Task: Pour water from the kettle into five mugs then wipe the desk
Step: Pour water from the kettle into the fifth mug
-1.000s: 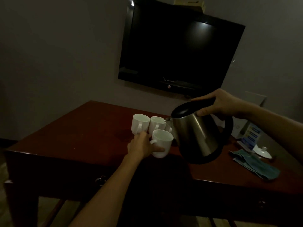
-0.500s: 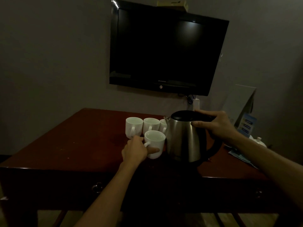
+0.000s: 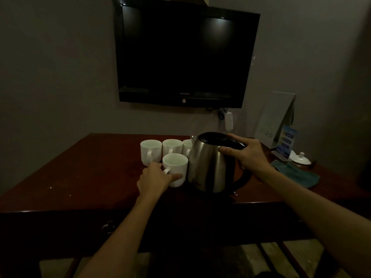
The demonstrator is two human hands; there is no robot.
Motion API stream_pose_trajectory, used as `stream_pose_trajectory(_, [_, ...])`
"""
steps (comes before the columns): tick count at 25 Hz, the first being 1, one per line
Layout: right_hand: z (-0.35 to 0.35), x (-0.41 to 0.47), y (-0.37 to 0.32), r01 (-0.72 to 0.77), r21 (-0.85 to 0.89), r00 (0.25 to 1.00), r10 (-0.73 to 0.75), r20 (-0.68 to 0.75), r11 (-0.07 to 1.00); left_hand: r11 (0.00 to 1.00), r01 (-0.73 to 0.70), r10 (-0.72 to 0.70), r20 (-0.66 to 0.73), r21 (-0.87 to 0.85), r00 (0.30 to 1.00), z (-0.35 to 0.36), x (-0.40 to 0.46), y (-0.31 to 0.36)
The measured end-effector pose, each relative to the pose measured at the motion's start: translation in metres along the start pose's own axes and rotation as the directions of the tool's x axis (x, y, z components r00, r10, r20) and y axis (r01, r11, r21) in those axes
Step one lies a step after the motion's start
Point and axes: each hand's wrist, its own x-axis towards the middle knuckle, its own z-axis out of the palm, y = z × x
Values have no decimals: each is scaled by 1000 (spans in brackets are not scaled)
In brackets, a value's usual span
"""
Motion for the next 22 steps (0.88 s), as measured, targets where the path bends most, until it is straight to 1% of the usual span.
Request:
stream_pose_trajectory(3, [-2, -2, -3, -6, 4, 1000, 6, 6, 1000, 999, 26, -25, -31, 18, 999, 0, -8, 5])
stream_pose_trajectory(7, [-1, -4, -5, 5, 3, 1000, -5, 13, 1000, 997, 73, -70, -106, 17, 992, -1, -18, 8])
stream_pose_trajectory(11, [-1, -5, -6, 9, -19, 1000, -8, 26, 1000, 993, 115, -111, -160, 17, 981, -10, -21, -3])
stream_pose_trajectory(14, [-1, -6, -7, 6, -7, 1000, -6, 6, 1000, 989, 144, -137, -186, 21, 973, -19, -22, -11])
stream_pose_trajectory(19, [-1, -6, -3, 16, -13, 1000, -16, 11, 1000, 975, 218, -204, -228, 36, 952, -32, -21, -18])
stream_pose_trajectory(22, [-2, -6, -3, 21, -4, 1000, -21, 3, 1000, 968, 249, -230, -276, 38, 933, -38, -21, -22])
